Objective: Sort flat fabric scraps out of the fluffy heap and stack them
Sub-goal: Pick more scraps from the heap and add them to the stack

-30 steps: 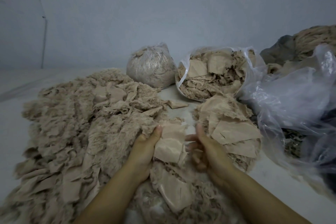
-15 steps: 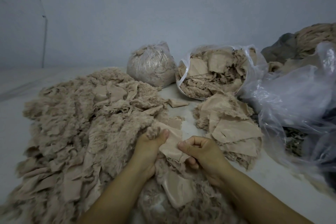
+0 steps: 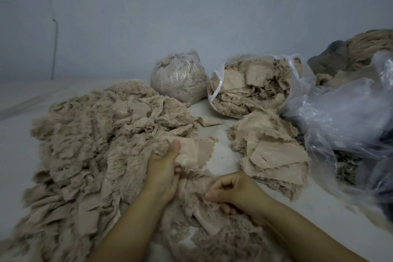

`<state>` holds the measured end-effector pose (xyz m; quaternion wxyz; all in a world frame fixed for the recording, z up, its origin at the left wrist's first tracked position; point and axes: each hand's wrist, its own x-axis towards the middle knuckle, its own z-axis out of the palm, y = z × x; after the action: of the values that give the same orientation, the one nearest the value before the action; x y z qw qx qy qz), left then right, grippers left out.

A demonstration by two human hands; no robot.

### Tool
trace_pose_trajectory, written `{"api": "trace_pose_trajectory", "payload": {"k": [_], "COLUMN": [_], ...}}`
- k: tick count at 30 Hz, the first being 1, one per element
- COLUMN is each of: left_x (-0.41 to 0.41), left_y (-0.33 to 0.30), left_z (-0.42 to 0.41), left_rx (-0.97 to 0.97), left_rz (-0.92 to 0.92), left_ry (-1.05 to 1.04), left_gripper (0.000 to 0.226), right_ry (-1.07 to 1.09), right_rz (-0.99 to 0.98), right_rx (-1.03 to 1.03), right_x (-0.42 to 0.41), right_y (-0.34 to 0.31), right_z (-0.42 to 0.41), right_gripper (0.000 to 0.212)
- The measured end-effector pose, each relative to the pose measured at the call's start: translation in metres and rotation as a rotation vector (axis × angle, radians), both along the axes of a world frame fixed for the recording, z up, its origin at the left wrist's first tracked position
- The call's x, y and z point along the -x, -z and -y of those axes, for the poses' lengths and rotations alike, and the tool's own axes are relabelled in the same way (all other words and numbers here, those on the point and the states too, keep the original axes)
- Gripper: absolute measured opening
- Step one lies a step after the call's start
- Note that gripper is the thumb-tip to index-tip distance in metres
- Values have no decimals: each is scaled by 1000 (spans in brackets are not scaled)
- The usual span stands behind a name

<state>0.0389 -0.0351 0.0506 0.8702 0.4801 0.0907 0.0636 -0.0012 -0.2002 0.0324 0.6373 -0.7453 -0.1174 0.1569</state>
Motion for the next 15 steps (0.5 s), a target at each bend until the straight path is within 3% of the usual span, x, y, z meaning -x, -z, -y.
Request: {"api": "trace_pose_trajectory", "payload": {"k": [6, 12, 15], "left_x": [13, 10, 14], "left_y": [6, 5, 9], "left_z": [12, 9, 11], "left_rx": [-162, -155, -178], "left_rz": [-10, 24, 58], "left_ry": [221, 157, 347], "left_gripper": [20, 19, 26], "right_ry": [62, -6, 45], "right_rz": [6, -36, -84], "right_rx": [-127, -139, -244], "right_x": [-4, -9, -10], "right_y": [-2, -5, -3], "right_z": [-6, 11, 8], "right_gripper": [31, 26, 33]}}
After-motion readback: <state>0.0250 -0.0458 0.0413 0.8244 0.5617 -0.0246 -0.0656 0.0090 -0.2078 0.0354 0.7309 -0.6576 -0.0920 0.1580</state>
